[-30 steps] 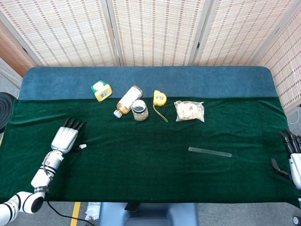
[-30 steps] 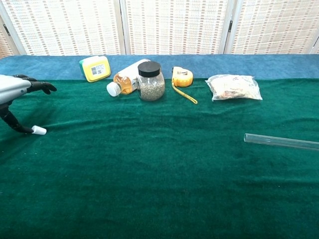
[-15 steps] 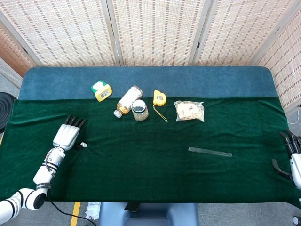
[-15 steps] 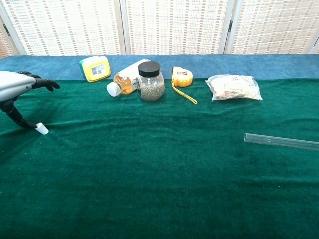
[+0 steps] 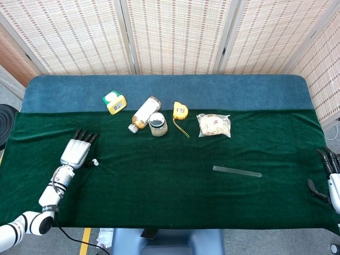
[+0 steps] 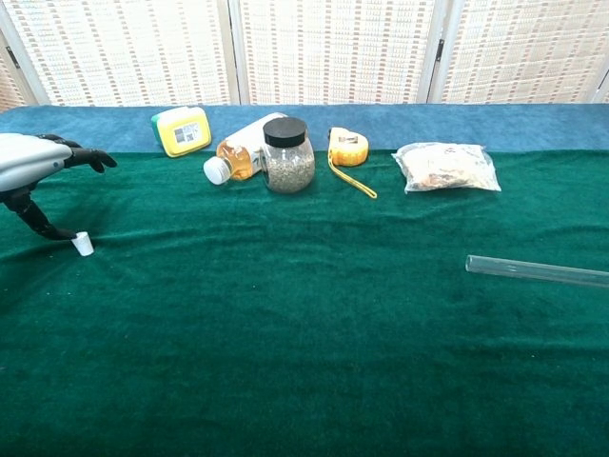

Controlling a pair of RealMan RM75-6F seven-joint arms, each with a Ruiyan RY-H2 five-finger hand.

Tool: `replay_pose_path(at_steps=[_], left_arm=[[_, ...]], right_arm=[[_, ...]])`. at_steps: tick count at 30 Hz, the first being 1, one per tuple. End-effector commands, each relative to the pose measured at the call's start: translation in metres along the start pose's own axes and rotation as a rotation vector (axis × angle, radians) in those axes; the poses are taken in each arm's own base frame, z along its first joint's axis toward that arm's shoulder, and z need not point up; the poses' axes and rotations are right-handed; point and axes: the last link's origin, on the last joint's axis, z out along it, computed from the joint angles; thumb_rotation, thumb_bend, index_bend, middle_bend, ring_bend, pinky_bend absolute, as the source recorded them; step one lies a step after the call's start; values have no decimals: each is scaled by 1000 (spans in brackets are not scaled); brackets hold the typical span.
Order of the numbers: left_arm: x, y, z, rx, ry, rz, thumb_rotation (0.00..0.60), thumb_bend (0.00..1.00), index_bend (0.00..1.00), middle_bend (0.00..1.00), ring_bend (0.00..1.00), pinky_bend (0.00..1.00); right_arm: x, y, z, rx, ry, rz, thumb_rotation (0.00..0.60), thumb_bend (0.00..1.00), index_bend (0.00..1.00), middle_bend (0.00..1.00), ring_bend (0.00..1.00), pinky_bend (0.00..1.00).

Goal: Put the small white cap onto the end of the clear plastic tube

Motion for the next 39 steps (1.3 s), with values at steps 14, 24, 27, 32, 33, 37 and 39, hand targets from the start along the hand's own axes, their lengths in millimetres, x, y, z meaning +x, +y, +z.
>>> replay_pose_path(at_steps=[14, 24, 27, 32, 33, 37, 39], left_arm=[[16, -3, -18, -10, 53, -19, 600, 183, 164, 191, 106, 39], [19, -11, -37, -53, 66, -4, 600, 212, 419, 810, 666, 662], [12, -11, -34, -61, 18, -10, 600, 222, 432, 955, 836, 805], [2, -12, -25, -59, -17, -36, 600, 277, 436, 1000, 884, 843], [1, -12, -24, -61, -20, -38, 600, 300, 437, 1000, 885, 844], [-4, -12, -20, -66, -34, -42, 600, 332, 435, 1000, 885, 844], [-6, -12, -19, -65, -47, -46, 600, 334, 435, 1000, 885, 844]], right_arm=[[2, 1, -1, 0, 2, -2, 600, 450, 0, 46, 52, 0], [1, -3, 1, 12, -4, -5, 600, 450, 0, 67, 101, 0], [1, -3, 0, 12, -5, -8, 600, 450, 0, 84, 138, 0], [1, -2, -2, 8, -5, -9, 600, 450, 0, 101, 166, 0], [1, -2, -2, 7, -4, -9, 600, 450, 0, 104, 170, 0], [1, -3, -2, 5, -4, -9, 600, 450, 0, 112, 179, 0], [1, -3, -2, 6, -6, -10, 600, 450, 0, 113, 179, 0]])
